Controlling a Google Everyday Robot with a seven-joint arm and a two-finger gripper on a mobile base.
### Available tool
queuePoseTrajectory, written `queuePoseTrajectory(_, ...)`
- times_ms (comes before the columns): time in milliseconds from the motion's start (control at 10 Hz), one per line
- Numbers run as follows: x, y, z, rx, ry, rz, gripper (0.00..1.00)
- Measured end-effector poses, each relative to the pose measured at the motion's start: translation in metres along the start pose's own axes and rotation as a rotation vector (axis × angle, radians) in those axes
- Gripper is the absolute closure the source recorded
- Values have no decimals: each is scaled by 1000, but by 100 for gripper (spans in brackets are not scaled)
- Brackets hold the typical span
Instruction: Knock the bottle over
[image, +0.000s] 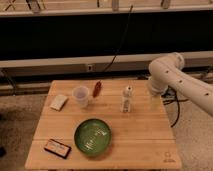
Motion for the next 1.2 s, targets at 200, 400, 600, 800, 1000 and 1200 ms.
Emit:
queuePoseTrajectory(200, 2, -1, 4, 1, 4, 0, 20)
queuePoseTrajectory(400, -2, -6, 9, 2, -2, -8, 24)
queuePoseTrajectory(600, -7, -8, 12, 1, -8, -10, 37)
queuePoseTrajectory(800, -10, -12, 15, 1, -12, -12, 41)
queuePoseTrajectory(1000, -15, -15, 18, 0, -17, -16, 55)
queuePoseTrajectory(1200, -20, -18, 21, 1, -23, -20, 72)
